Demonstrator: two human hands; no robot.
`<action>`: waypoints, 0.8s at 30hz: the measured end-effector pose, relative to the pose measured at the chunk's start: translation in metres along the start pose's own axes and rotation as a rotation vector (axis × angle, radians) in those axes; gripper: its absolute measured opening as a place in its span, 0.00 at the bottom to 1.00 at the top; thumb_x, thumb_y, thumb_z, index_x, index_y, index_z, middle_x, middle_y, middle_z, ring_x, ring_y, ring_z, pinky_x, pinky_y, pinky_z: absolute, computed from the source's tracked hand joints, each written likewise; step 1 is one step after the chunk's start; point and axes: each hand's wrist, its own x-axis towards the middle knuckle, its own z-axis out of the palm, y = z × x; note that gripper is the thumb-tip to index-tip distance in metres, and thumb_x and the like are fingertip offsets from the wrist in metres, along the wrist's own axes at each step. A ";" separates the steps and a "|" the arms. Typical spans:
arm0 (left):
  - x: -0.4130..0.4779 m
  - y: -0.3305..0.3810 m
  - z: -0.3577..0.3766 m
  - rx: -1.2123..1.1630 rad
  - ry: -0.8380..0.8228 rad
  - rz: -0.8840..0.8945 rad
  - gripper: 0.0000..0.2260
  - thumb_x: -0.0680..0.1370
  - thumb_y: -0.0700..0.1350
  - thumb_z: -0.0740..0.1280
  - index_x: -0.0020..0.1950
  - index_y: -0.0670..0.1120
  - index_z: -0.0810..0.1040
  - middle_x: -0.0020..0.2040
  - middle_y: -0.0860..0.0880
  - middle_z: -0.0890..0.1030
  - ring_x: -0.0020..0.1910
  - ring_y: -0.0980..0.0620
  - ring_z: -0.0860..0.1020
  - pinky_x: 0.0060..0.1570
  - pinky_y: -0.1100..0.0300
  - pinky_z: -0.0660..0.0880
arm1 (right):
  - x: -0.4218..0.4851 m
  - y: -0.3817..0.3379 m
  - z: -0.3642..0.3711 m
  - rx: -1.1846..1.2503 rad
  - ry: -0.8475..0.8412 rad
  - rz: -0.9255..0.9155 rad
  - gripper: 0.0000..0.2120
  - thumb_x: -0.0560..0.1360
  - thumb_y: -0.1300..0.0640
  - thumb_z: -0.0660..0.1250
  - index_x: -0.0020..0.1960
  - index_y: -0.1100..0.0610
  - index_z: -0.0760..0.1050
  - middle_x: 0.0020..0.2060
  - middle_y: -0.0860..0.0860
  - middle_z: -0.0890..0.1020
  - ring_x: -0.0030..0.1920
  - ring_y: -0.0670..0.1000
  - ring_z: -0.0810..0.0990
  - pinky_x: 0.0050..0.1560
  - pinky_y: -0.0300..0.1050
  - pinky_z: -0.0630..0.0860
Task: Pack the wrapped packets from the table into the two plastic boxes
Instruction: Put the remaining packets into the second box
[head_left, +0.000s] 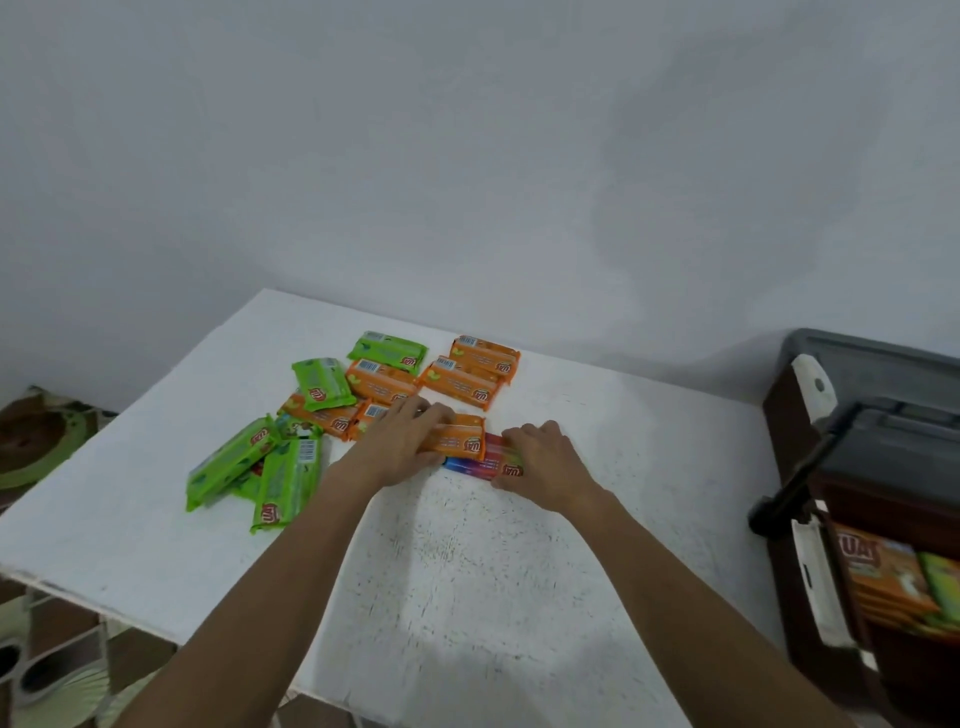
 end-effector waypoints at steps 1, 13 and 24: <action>-0.002 0.000 0.000 -0.005 0.004 -0.007 0.26 0.76 0.54 0.68 0.71 0.54 0.64 0.66 0.46 0.67 0.66 0.46 0.66 0.63 0.49 0.68 | -0.001 0.003 -0.002 -0.058 -0.018 -0.009 0.32 0.73 0.37 0.68 0.71 0.52 0.67 0.63 0.51 0.76 0.62 0.52 0.70 0.60 0.49 0.69; -0.028 0.031 0.002 -0.334 0.153 -0.157 0.33 0.77 0.52 0.69 0.77 0.46 0.58 0.67 0.44 0.63 0.64 0.46 0.69 0.62 0.54 0.69 | -0.056 0.048 -0.039 0.079 -0.030 0.093 0.37 0.69 0.40 0.73 0.71 0.51 0.63 0.62 0.50 0.72 0.58 0.47 0.70 0.56 0.44 0.75; -0.017 0.143 0.001 -0.911 0.112 -0.108 0.32 0.74 0.60 0.69 0.75 0.55 0.62 0.68 0.51 0.66 0.65 0.51 0.71 0.50 0.59 0.76 | -0.166 0.088 -0.120 0.685 0.280 0.129 0.27 0.72 0.57 0.74 0.67 0.52 0.66 0.55 0.43 0.73 0.54 0.47 0.76 0.48 0.40 0.80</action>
